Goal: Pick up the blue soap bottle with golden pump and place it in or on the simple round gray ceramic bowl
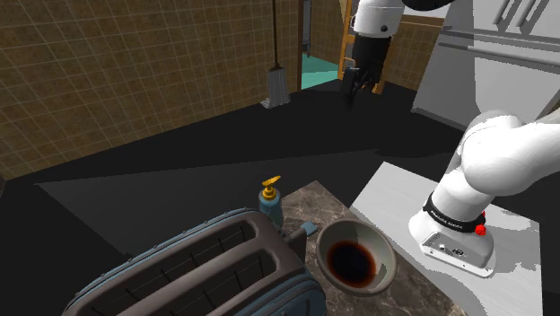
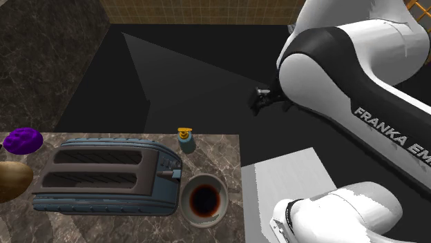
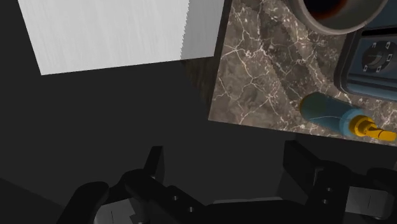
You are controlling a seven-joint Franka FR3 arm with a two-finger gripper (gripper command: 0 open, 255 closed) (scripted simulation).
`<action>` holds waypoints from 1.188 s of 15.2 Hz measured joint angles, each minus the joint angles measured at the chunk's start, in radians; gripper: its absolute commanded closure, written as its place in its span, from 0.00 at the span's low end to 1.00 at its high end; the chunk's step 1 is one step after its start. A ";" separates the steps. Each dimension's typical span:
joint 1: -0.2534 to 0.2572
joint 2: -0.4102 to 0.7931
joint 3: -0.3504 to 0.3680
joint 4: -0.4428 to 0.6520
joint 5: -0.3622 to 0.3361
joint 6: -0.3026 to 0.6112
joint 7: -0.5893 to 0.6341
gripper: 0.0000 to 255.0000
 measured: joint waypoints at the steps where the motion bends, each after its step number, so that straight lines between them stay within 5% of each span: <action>1: 0.012 0.003 0.020 -0.013 0.015 0.032 0.014 0.00; 9: 0.103 0.049 0.190 -0.140 0.119 0.330 0.112 0.00; 18: 0.145 0.266 0.429 -0.160 0.164 0.709 0.257 0.00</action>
